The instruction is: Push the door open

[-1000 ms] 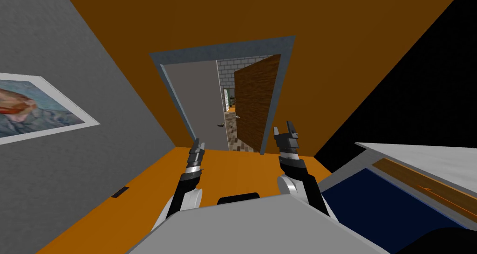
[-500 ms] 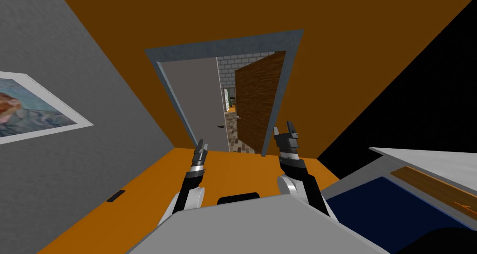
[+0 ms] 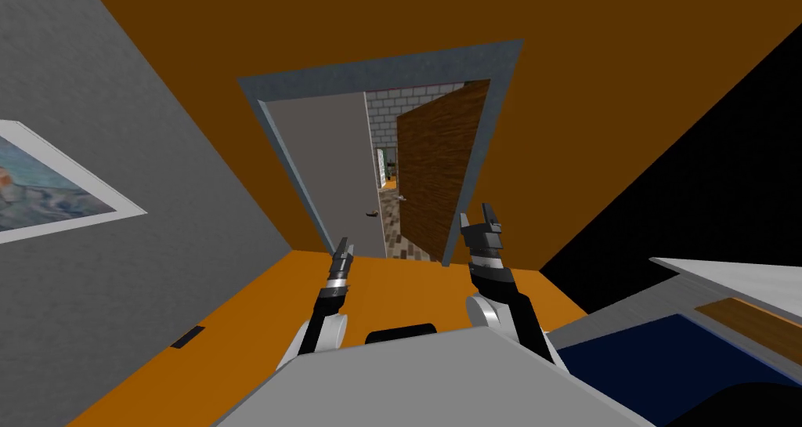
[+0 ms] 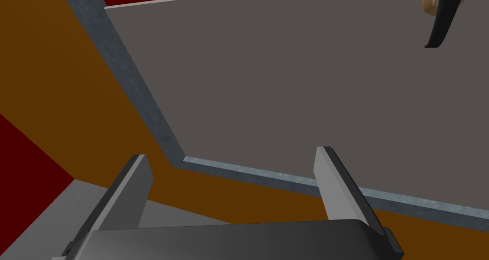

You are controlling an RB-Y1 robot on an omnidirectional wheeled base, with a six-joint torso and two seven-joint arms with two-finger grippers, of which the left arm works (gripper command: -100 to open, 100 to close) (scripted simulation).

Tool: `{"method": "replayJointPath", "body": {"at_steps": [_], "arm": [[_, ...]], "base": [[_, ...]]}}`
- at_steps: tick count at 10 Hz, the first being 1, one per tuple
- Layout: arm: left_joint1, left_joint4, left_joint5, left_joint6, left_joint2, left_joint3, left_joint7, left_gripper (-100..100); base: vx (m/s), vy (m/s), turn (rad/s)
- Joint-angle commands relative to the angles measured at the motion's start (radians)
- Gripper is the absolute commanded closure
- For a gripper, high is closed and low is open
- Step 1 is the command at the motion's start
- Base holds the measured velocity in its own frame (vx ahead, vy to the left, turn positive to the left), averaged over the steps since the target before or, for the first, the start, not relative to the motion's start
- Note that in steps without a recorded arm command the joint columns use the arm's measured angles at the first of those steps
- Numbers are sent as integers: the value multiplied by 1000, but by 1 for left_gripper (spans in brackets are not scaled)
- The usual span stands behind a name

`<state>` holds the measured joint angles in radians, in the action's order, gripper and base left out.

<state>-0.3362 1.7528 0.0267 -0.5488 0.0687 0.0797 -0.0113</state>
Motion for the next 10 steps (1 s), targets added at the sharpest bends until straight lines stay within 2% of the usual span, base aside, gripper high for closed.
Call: {"method": "replayJointPath", "body": {"at_steps": [1,10], "arm": [[22,-50,1,-13,3,3,7,-100],[140,-323,1,-75,25,20,49,-100]], "base": [[92,18,5],[99,33,5]]}}
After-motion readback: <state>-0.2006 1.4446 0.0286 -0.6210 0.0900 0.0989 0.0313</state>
